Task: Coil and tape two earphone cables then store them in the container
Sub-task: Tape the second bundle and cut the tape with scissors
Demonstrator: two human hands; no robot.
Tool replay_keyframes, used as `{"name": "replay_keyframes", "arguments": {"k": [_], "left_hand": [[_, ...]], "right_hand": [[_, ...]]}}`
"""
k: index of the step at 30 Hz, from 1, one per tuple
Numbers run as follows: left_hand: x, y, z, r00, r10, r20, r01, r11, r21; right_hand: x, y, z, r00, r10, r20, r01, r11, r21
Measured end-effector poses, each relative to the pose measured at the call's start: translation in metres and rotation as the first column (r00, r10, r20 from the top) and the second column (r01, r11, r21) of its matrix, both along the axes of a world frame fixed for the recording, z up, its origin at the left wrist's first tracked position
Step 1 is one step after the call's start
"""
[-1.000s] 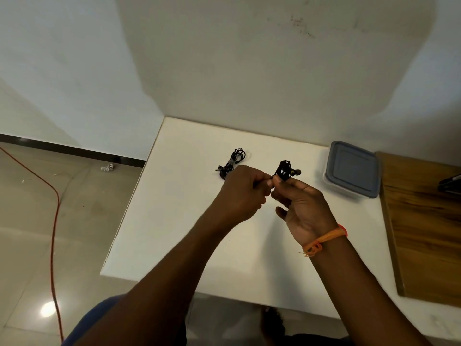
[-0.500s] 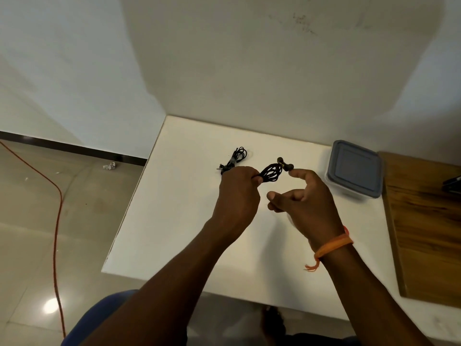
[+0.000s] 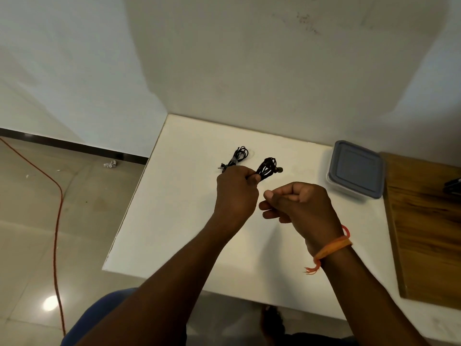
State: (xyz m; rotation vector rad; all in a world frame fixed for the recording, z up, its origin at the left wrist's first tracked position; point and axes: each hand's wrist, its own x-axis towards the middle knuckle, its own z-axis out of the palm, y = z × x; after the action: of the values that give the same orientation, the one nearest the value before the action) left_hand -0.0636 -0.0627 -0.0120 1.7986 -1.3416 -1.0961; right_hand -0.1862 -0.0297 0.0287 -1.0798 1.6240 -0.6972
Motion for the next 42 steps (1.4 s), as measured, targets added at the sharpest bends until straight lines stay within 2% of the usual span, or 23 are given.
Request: {"name": "replay_keyframes", "arguments": {"k": [7, 11, 13, 15, 21, 26, 31, 37, 40, 42], "left_hand": [[-0.003, 0.002, -0.009, 0.969, -0.176, 0.173, 0.180, 0.984, -0.007], [-0.004, 0.008, -0.011, 0.875, -0.367, 0.315, 0.388, 0.922, -0.004], [-0.005, 0.011, -0.009, 0.820, -0.453, 0.349, 0.478, 0.878, 0.017], [-0.004, 0.011, -0.009, 0.778, -0.526, 0.343, 0.546, 0.837, 0.044], [-0.004, 0.010, 0.001, 0.691, -0.709, 0.141, 0.707, 0.703, 0.074], [-0.008, 0.013, 0.007, 0.649, -0.754, 0.101, 0.758, 0.652, 0.000], [-0.015, 0.018, 0.001, 0.575, -0.773, 0.267, 0.808, 0.588, -0.038], [-0.025, 0.028, -0.003, 0.577, -0.714, 0.397, 0.802, 0.587, -0.111], [-0.025, 0.028, -0.008, 0.628, -0.600, 0.495, 0.755, 0.624, -0.202], [-0.024, 0.027, -0.007, 0.643, -0.576, 0.505, 0.748, 0.613, -0.254]], "right_hand": [[-0.007, -0.002, 0.012, 0.999, 0.015, 0.047, -0.017, 0.999, 0.042], [-0.009, -0.005, 0.015, 0.999, -0.006, 0.032, 0.004, 0.999, 0.052], [-0.013, -0.009, 0.016, 0.998, 0.053, 0.027, -0.055, 0.997, 0.053], [-0.022, -0.012, 0.014, 0.993, 0.073, 0.090, -0.079, 0.994, 0.071], [-0.053, -0.024, 0.008, 0.984, 0.033, 0.176, -0.075, 0.968, 0.239], [-0.071, -0.033, -0.009, 0.967, -0.082, 0.241, -0.008, 0.937, 0.349], [-0.073, -0.033, -0.027, 0.953, -0.186, 0.241, 0.058, 0.889, 0.454], [-0.066, -0.031, -0.034, 0.958, -0.225, 0.178, 0.126, 0.888, 0.442], [-0.068, -0.033, -0.035, 0.962, -0.205, 0.178, 0.116, 0.903, 0.413], [-0.071, -0.031, -0.037, 0.968, -0.192, 0.160, 0.115, 0.910, 0.398]]}}
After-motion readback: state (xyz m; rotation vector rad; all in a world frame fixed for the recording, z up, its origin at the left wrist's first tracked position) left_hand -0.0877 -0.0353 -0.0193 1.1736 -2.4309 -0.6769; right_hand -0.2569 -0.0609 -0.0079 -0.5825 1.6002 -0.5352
